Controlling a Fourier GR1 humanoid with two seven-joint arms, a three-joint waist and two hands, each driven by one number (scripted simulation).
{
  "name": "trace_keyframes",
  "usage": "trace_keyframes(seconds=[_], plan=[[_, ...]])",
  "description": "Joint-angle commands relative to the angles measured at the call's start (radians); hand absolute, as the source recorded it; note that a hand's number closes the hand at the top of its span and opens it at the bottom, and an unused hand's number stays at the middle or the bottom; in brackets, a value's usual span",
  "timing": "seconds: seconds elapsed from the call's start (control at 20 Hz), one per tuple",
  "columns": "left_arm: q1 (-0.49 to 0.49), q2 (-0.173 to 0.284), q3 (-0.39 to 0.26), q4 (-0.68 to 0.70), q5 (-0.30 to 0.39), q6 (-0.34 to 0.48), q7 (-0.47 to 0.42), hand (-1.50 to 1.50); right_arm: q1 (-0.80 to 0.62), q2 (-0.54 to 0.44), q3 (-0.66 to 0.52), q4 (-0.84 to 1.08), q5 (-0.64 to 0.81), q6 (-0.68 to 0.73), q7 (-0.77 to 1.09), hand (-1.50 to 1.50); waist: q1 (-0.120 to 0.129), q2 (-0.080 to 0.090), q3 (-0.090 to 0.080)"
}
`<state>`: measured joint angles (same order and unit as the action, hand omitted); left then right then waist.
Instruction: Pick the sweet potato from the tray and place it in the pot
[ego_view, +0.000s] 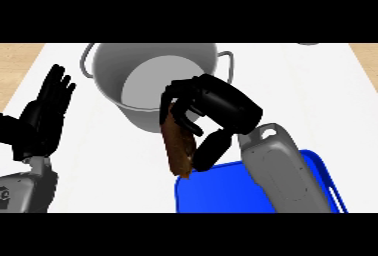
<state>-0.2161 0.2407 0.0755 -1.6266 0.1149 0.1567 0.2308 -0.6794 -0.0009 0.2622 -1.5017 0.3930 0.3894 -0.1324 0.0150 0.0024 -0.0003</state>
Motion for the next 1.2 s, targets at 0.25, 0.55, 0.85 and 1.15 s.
trace_keyframes(seconds=[0.25,0.55,0.85,1.15], plan=[[0.045,-0.032,-0.010,0.007,-0.012,-0.015,-0.060,0.00,-0.198,0.001,0.056,0.426,0.014,-0.303,-0.184,1.50,0.015,0.004,0.000],[-0.039,-0.027,-0.011,0.031,-0.032,0.010,-0.025,0.00,-0.314,0.000,0.051,0.636,0.283,-0.565,-0.232,1.50,0.030,0.014,0.000],[-0.011,-0.021,-0.020,0.010,-0.011,-0.032,-0.022,0.00,-0.422,0.000,0.084,0.929,0.202,-0.681,-0.333,1.50,0.069,0.021,0.000],[-0.047,-0.037,-0.042,-0.003,-0.022,-0.023,-0.012,0.00,-0.443,0.001,0.063,1.100,0.086,-0.570,-0.311,-1.50,0.100,0.032,0.000]])
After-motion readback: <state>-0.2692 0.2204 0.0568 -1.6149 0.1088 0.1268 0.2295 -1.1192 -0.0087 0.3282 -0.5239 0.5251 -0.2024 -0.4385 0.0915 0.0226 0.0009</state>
